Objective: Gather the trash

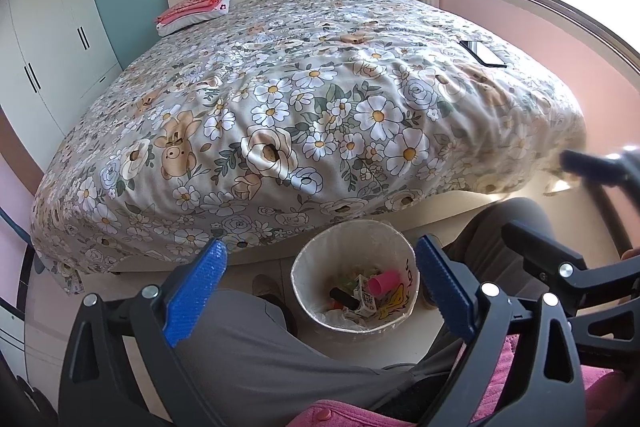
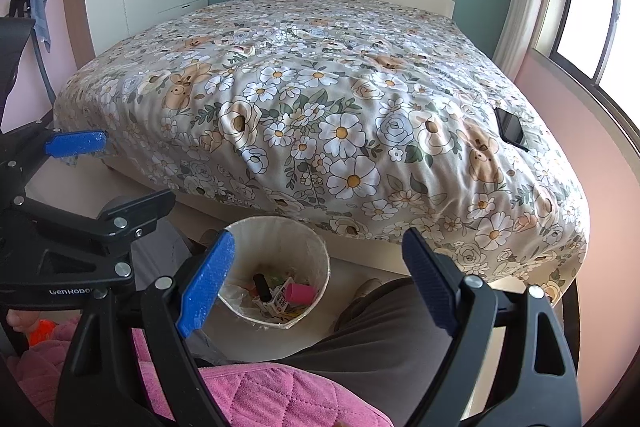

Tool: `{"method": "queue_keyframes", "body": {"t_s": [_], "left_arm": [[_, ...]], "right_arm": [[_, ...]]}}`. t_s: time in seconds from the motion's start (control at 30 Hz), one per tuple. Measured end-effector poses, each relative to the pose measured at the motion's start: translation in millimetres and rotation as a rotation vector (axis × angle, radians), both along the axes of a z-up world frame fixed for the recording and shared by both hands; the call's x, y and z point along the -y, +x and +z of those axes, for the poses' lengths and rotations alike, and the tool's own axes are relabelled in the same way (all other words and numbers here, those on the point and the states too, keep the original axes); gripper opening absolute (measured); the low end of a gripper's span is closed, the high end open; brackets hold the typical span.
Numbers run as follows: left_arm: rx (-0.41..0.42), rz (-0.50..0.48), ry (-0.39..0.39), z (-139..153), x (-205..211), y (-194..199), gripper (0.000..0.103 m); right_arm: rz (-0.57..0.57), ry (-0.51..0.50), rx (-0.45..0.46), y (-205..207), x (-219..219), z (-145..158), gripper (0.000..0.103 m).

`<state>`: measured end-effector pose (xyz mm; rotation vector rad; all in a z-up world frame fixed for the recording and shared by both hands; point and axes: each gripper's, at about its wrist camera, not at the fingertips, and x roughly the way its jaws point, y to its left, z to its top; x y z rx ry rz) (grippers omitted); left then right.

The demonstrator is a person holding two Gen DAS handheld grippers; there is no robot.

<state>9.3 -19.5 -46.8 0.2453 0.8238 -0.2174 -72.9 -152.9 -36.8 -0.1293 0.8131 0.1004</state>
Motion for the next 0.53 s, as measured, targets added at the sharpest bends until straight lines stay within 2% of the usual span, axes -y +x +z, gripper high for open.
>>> {"method": "queue_keyframes", "body": {"t_s": [0.27,0.43,0.53], "left_arm": [[0.009,0.002,0.000,3.1,-1.6,1.7,0.099],[-0.035,0.001,-0.031,-0.3,-3.8,6.0,0.099],[-0.032,0.007,-0.030,-0.4,-4.4,5.1,0.099]], "right_arm": [[0.007,0.002,0.005,1.9,2.1,2.8,0.084],[0.006,0.000,0.005,1.8,1.7,2.8,0.084],[0.007,-0.001,0.006,2.2,1.7,2.8,0.084]]}}
